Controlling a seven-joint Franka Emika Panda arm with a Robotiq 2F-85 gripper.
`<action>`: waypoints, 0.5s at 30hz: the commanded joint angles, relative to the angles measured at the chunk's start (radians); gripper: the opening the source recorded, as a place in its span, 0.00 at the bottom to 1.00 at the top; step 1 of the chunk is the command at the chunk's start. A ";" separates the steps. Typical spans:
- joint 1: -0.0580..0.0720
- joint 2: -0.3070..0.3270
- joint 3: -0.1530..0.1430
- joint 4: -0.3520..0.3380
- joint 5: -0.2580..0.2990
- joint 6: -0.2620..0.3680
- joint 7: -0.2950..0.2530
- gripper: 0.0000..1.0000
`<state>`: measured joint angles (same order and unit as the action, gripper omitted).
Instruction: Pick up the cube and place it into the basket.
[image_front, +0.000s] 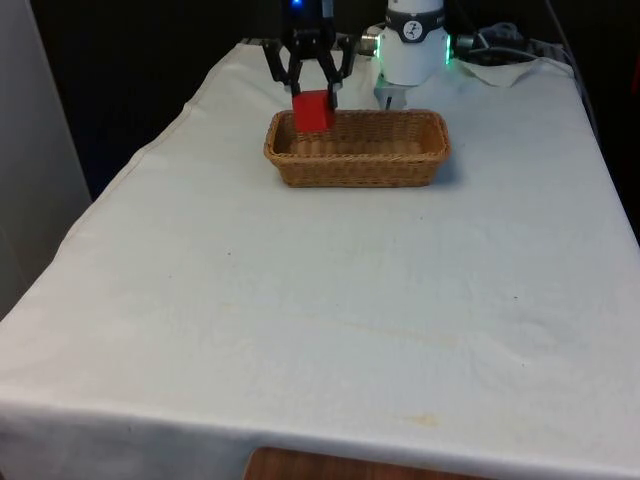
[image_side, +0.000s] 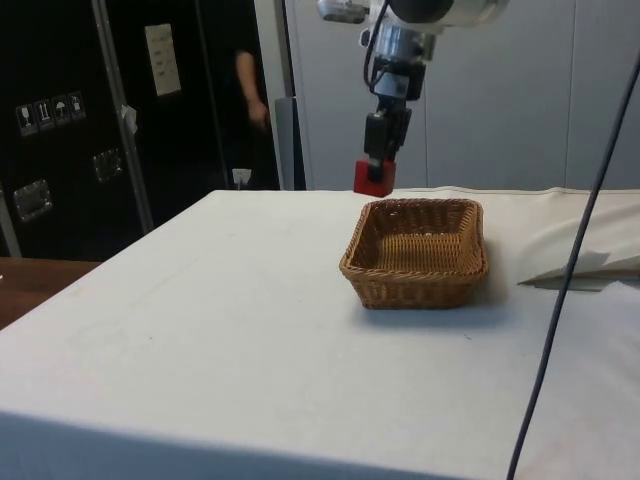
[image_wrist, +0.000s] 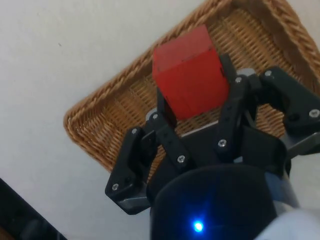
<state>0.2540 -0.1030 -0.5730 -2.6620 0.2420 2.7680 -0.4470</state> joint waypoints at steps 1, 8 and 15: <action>-0.007 0.009 0.006 -0.010 -0.026 0.025 0.024 0.03; -0.007 -0.014 0.023 -0.072 -0.025 0.069 0.022 0.03; -0.004 -0.009 0.051 -0.125 -0.018 0.126 0.024 0.03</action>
<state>0.2540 -0.1310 -0.5260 -2.7900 0.2390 2.8730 -0.4410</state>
